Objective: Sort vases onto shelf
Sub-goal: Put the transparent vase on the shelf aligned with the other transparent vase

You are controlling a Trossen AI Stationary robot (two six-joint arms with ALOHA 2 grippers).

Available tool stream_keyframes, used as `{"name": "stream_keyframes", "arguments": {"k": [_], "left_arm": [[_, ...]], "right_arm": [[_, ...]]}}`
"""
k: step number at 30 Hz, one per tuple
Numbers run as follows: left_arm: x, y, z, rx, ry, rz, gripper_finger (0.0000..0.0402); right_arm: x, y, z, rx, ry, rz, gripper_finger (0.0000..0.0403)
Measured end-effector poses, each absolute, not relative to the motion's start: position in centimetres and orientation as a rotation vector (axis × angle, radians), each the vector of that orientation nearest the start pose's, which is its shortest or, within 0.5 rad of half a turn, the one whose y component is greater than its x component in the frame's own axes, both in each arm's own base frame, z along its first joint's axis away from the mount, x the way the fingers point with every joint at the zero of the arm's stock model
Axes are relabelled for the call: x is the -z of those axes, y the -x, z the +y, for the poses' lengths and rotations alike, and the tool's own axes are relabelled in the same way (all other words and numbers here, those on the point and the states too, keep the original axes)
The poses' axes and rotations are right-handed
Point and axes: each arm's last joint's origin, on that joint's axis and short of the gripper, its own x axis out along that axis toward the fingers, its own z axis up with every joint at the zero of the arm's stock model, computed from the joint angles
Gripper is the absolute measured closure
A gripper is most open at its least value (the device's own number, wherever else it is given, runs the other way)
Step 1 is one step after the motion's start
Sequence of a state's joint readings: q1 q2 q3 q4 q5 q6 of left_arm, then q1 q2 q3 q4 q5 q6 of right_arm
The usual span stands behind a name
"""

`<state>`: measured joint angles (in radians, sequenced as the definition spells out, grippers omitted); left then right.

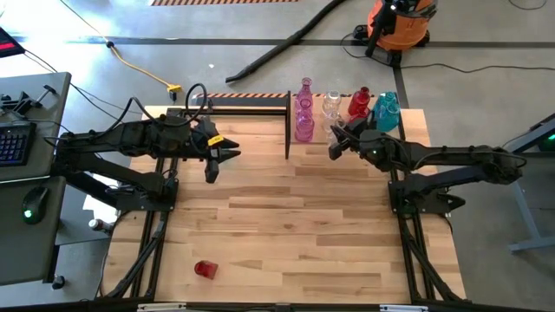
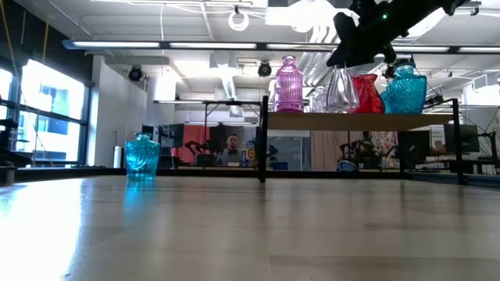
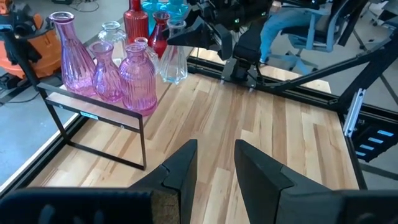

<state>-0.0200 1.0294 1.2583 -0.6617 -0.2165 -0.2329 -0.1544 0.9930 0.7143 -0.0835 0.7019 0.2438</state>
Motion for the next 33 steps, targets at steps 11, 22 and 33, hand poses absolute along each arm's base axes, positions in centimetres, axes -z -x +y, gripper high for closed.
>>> {"name": "stream_keyframes", "arguments": {"k": [11,22,33], "left_arm": [[-40.4,-19.6,0.2,-0.241,0.177,0.402,0.0302],[-40.4,-19.6,0.2,-0.241,0.177,0.402,0.0302],[-40.4,-19.6,0.2,-0.241,0.177,0.401,0.0302]], "right_arm": [[-28.3,-20.5,-6.2,0.87,-0.143,0.261,0.0319],[-28.2,-20.3,-7.0,0.874,-0.151,0.266,0.0319],[-28.3,-20.3,-7.6,0.837,-0.172,0.26,0.0319]]}}
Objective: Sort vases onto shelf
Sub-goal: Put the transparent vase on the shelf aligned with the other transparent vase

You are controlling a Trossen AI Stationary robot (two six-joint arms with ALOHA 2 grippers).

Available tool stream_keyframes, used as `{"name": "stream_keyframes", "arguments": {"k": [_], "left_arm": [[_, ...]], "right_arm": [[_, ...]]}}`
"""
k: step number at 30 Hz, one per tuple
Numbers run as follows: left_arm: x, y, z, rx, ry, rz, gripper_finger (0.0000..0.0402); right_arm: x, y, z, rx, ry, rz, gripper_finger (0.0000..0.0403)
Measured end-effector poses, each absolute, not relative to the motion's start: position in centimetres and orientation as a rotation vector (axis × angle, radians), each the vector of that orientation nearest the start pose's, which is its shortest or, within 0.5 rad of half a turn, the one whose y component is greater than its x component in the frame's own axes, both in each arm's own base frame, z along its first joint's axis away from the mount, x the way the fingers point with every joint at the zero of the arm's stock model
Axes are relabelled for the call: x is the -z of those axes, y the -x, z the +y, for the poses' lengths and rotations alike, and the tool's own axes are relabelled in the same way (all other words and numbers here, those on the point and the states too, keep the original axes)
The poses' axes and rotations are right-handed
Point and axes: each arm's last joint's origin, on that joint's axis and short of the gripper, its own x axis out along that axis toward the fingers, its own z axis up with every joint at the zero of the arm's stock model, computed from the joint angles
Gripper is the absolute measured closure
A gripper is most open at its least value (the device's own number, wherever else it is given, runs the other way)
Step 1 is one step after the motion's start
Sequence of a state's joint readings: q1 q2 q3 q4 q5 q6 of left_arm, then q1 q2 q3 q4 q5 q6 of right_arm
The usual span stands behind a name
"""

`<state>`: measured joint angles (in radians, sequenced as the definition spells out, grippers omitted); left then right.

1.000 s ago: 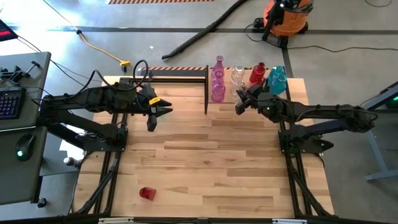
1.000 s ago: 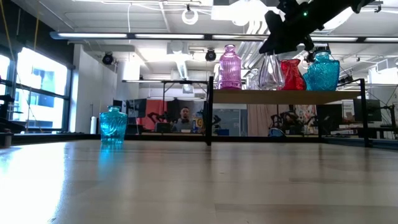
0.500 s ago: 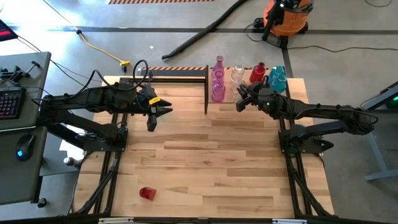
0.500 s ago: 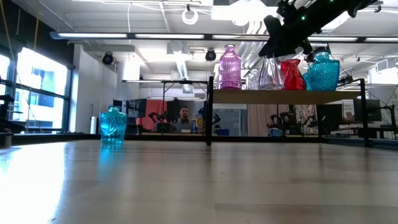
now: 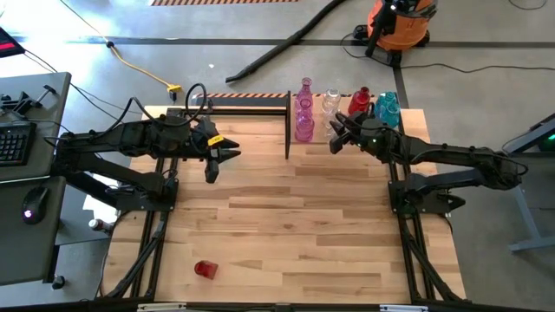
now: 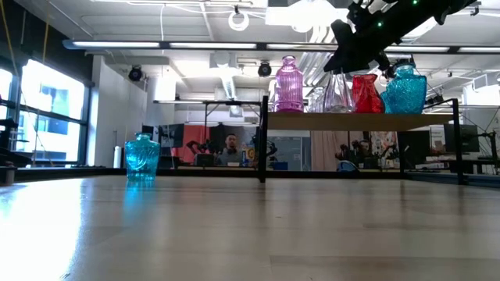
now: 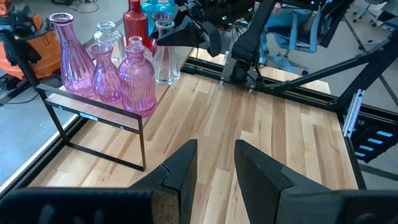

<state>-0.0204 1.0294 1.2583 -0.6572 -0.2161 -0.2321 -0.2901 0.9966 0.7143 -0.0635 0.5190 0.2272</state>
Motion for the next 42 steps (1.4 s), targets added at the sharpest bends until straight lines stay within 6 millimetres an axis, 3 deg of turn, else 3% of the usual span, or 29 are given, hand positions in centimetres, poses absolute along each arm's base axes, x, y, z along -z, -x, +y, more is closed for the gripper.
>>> {"name": "stream_keyframes", "arguments": {"k": [32,42], "left_arm": [[-40.39,-19.64,0.23,-0.241,0.177,0.401,0.0302],[-40.39,-19.64,0.23,-0.241,0.177,0.401,0.0302]], "right_arm": [[-27.82,-20.89,-7.92,0.875,-0.204,0.255,0.0319],[-27.66,-20.78,-8.08,0.882,-0.211,0.266,0.0296]]}}
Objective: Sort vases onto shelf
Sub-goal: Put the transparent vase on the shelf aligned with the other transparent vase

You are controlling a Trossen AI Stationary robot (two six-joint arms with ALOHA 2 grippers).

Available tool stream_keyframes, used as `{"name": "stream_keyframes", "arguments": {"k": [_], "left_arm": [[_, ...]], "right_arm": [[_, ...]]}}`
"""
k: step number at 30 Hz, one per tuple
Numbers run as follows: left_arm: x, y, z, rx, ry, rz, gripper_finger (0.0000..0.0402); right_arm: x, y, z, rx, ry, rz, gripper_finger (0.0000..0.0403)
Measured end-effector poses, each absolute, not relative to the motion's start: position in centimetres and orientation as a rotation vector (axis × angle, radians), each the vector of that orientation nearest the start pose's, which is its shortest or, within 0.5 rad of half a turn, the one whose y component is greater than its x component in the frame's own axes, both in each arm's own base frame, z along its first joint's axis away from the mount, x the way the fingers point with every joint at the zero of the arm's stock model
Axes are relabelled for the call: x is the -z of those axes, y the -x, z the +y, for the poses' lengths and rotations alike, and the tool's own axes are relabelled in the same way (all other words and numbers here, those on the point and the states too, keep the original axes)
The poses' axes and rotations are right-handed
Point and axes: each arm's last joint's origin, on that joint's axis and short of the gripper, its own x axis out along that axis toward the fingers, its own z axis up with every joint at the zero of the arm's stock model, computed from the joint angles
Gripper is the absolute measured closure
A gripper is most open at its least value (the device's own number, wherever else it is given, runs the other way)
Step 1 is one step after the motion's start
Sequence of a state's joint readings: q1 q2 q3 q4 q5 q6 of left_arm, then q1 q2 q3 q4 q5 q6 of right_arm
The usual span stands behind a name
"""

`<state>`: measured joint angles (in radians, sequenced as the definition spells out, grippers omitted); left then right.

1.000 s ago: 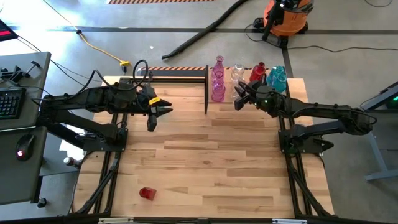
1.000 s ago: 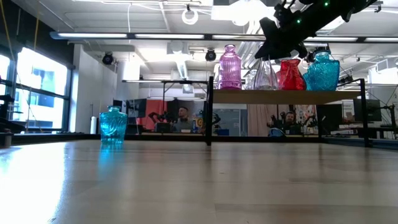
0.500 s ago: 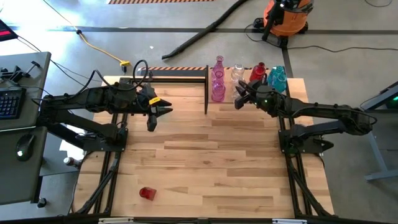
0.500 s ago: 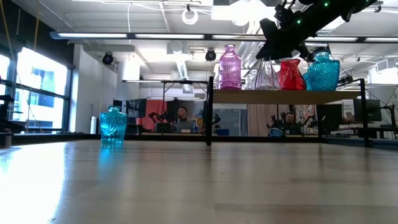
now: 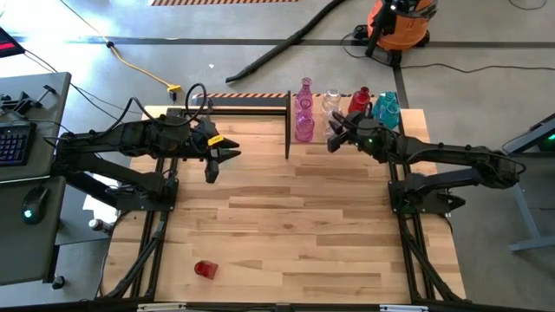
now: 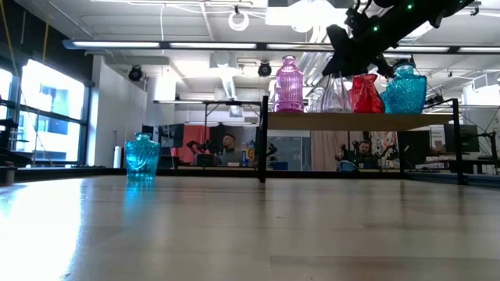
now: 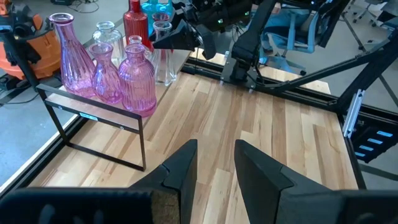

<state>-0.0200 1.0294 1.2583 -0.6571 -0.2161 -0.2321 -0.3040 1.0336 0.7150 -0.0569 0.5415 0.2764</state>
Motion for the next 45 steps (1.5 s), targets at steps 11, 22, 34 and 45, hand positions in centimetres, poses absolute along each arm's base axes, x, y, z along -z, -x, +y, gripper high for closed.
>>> {"name": "stream_keyframes", "arguments": {"k": [11,22,34,45], "left_arm": [[-40.39,-19.64,0.23,-0.241,0.177,0.401,0.0302],[-40.39,-19.64,0.23,-0.241,0.177,0.401,0.0302],[-40.39,-19.64,0.22,-0.241,0.177,0.401,0.0302],[-40.39,-19.64,0.22,-0.241,0.177,0.401,0.0302]], "right_arm": [[-27.56,-20.62,-8.57,0.877,-0.236,0.269,0.0293],[-27.66,-20.65,-8.64,0.87,-0.24,0.256,0.0272],[-27.7,-20.63,-8.67,0.886,-0.233,0.251,0.0202],[-28.03,-20.59,-8.66,0.881,-0.229,0.225,0.0185]]}}
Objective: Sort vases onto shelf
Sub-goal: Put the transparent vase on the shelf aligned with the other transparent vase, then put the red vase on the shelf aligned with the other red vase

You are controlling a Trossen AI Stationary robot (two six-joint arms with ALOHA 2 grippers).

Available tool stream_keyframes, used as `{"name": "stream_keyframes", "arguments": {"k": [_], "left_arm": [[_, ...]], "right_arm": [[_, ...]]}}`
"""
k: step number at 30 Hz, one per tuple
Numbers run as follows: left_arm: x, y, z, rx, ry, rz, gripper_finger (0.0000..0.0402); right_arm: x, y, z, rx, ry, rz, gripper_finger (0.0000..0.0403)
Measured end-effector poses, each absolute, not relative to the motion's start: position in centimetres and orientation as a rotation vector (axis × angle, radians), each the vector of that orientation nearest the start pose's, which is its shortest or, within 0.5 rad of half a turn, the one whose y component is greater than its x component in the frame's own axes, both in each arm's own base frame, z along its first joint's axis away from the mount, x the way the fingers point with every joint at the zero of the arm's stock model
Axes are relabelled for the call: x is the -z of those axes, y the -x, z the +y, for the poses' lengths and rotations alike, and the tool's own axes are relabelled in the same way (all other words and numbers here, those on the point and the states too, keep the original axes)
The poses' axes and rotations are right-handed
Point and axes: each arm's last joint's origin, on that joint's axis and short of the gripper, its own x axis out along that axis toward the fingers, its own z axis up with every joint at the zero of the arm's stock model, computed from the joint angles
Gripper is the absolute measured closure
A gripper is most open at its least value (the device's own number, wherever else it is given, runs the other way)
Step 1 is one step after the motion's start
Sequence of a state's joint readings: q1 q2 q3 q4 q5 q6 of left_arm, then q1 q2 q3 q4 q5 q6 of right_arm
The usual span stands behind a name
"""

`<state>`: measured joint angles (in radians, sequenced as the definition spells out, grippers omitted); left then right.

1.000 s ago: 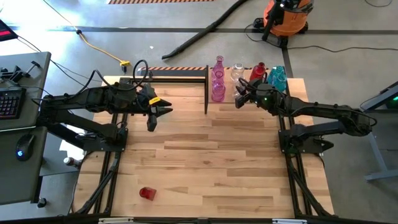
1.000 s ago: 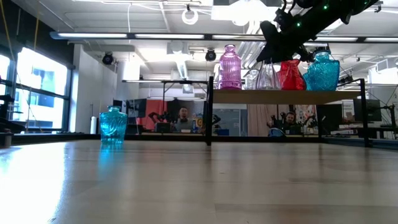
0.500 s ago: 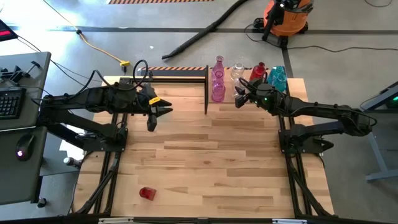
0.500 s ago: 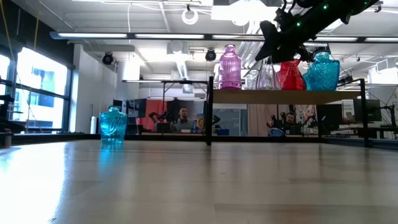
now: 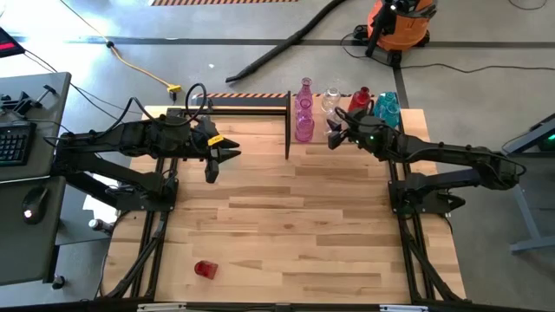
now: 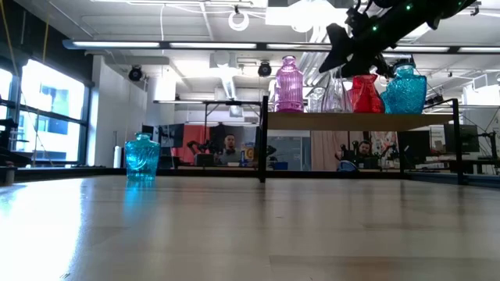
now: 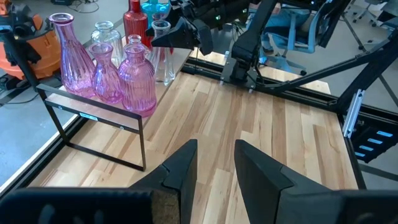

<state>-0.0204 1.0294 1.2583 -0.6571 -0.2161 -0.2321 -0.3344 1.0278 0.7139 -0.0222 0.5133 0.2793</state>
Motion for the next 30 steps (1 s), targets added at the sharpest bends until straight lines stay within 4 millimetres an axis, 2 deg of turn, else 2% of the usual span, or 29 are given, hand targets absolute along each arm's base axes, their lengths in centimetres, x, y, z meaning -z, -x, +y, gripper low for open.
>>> {"name": "stream_keyframes", "arguments": {"k": [16,30], "left_arm": [[-40.4,-19.6,0.2,-0.241,0.178,0.399,0.0302],[-40.4,-19.6,0.2,-0.241,0.178,0.399,0.0302]], "right_arm": [[-30.5,-20.6,-8.7,0.869,-0.142,0.15,0.0185],[-34.6,-20.7,-8.6,0.832,-0.057,0.075,0.0185]]}}
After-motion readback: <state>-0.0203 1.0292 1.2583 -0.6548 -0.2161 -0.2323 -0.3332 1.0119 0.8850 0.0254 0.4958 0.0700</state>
